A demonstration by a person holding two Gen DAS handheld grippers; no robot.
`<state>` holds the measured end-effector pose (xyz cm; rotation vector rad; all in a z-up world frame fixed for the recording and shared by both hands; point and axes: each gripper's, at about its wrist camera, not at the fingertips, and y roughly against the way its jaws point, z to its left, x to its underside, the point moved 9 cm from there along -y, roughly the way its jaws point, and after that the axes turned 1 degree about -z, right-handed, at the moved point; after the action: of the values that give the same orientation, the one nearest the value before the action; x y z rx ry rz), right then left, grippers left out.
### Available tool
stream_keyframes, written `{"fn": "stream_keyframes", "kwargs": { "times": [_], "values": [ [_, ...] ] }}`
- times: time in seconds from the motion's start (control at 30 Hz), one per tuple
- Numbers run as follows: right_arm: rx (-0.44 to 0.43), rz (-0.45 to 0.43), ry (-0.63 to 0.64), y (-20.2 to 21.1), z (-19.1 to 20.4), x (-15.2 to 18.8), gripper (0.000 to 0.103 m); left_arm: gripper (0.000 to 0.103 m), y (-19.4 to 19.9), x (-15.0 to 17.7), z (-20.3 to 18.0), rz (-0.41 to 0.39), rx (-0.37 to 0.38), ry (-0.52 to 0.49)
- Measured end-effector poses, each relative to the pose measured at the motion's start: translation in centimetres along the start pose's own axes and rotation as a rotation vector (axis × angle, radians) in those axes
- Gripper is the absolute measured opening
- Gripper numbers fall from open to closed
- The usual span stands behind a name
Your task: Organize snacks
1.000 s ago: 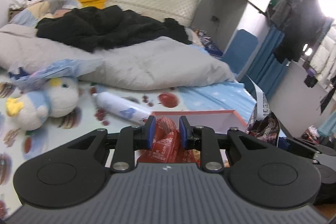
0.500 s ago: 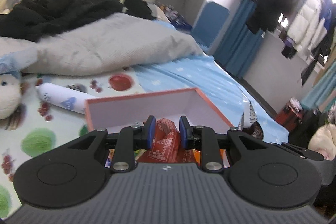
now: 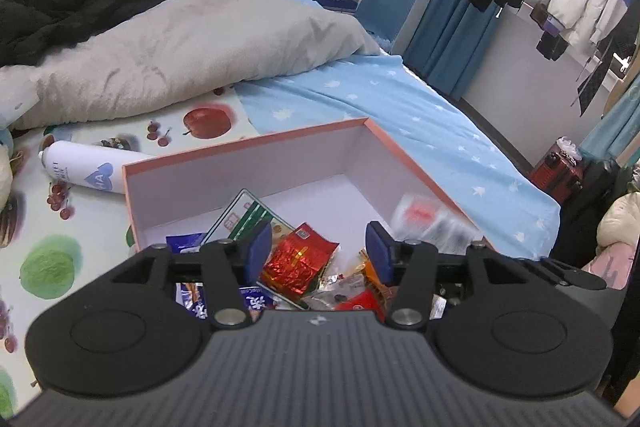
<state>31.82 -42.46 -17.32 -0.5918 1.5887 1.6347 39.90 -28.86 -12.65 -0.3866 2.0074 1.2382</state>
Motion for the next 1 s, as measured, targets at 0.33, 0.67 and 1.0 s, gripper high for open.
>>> {"fn": "stream_keyframes", "kwargs": {
  "times": [0.33,0.67,1.0],
  "values": [
    [-0.068,-0.14,-0.013,6.5,1.8,-4.4,0.081,0.058,6.9,-2.9,0.8,-0.101,-0.003,0.003],
    [-0.096,-0.233,0.004,12.9,3.7,-5.9,0.081,0.058,13.8,-2.1,0.2,-0.169,-0.006,-0.033],
    [-0.089,-0.23,0.012,14.9,4.6,-3.2,0.081,0.058,16.8,0.9,0.7,-0.177,-0.008,-0.01]
  ]
}}
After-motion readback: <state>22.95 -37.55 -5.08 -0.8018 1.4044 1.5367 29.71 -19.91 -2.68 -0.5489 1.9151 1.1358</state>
